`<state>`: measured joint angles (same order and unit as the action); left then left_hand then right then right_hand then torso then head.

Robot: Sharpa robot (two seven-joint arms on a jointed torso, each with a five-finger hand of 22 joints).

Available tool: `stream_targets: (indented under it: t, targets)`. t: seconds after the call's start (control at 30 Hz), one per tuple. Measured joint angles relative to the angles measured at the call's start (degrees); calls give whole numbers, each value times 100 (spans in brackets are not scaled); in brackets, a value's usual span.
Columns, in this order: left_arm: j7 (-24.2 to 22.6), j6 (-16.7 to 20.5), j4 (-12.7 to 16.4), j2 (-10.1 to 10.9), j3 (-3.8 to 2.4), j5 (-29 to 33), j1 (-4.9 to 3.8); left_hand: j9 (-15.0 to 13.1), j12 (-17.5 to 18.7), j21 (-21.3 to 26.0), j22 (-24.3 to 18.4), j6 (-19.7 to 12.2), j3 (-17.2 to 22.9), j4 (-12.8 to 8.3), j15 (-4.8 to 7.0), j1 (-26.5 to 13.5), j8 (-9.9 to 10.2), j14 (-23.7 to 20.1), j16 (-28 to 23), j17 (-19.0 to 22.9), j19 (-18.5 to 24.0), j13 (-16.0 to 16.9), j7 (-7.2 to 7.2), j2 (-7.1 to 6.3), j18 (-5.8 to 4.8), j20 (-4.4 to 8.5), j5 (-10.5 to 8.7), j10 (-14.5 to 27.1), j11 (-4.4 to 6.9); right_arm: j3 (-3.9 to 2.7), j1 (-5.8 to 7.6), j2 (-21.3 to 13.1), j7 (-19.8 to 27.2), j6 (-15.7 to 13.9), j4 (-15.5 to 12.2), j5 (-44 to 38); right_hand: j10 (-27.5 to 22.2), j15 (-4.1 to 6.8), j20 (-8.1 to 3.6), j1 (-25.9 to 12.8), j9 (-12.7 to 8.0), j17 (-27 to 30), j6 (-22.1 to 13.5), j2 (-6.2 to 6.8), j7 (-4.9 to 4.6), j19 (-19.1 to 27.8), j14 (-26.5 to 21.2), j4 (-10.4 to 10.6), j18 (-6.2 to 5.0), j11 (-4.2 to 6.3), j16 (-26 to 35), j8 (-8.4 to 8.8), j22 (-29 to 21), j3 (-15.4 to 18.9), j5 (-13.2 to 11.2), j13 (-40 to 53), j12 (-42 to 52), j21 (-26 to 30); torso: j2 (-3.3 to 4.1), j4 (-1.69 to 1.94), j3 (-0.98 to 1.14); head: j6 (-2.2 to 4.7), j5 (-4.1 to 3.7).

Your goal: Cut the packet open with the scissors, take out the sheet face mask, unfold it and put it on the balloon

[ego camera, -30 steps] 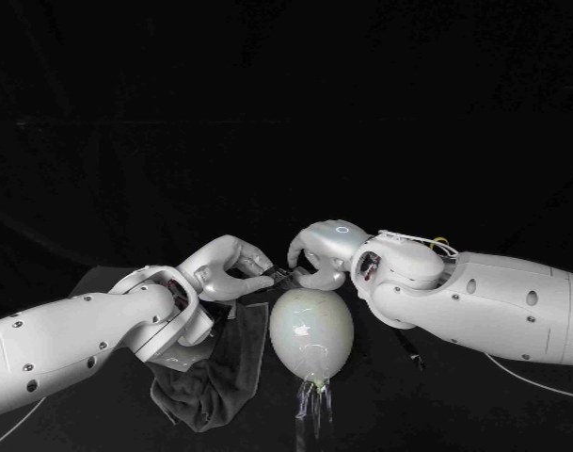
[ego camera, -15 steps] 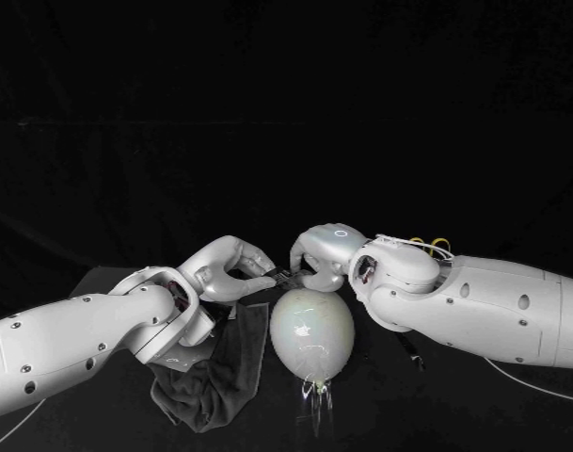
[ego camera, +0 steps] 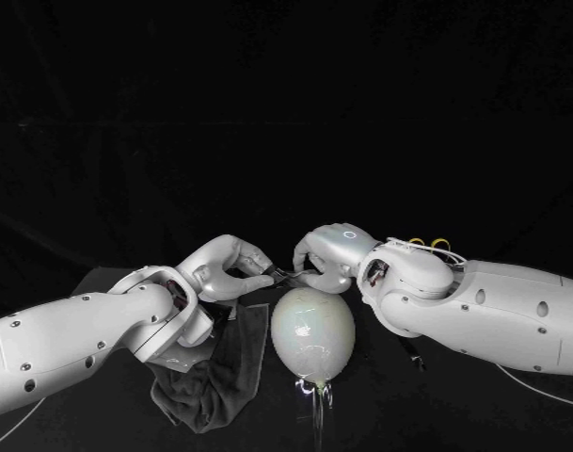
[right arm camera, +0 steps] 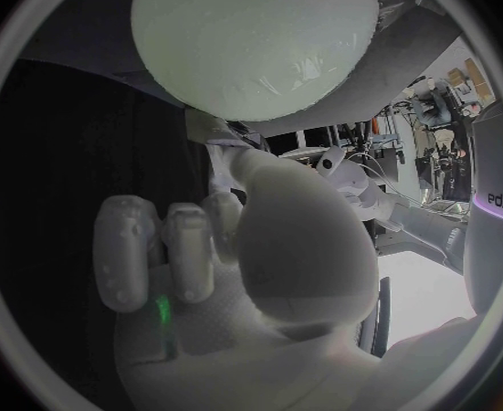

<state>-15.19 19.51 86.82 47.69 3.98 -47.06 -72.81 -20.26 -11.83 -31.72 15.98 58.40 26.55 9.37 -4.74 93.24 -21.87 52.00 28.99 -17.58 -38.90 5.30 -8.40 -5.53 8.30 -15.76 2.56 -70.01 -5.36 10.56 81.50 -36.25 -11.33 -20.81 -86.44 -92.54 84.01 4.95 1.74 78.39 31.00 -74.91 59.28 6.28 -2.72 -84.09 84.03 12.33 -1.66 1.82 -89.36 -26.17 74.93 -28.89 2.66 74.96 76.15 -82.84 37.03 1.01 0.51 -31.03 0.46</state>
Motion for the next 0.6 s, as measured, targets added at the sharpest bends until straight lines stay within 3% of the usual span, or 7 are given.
stream_targets:
  t: [0.17,0.2,0.43,0.6]
  targets:
    - [-1,2,-22,3,0,11,0,-1,0,0,1,-1,0,0,0,0,3,0,0,0,0,5,0,0,0,0,0,0,0,1,0,-59,60,8,-74,26,-452,-66,0,-108,77,0,-280,-108,-115,0,-1,38,0,-131,84,15,1,-228,2,-114,-1161,326,1,0,0,1,1]
    - [-1,2,-25,3,0,13,0,-1,0,0,5,-1,0,0,0,0,4,0,0,0,0,5,1,-1,0,0,0,0,0,1,0,-68,72,12,-87,32,-513,-66,1,-34,56,0,-312,-204,-142,1,-1,39,0,-148,102,60,1,-250,2,-205,-1328,368,1,1,0,1,1]
    - [-1,4,-42,6,0,24,-2,-2,0,-19,7,-3,28,-3,0,-7,-17,0,0,0,0,7,2,-8,0,0,0,1,-1,3,5,-145,148,87,-194,110,-947,-180,128,-66,-68,-1,-530,-414,-280,20,-10,113,-8,-265,156,204,2,-643,-1,-1017,-2586,666,2,6,-1,-4,1]
    - [-1,5,-49,7,0,31,-3,-2,0,-19,6,-11,28,-3,0,-8,-17,0,0,0,0,8,10,-9,0,0,-1,8,-9,4,10,-192,193,168,-247,183,-1160,-240,189,-89,-148,-5,-657,-510,-346,60,-11,206,-94,-342,226,336,1,-932,-2,-1374,-3131,774,2,6,-3,-4,1]
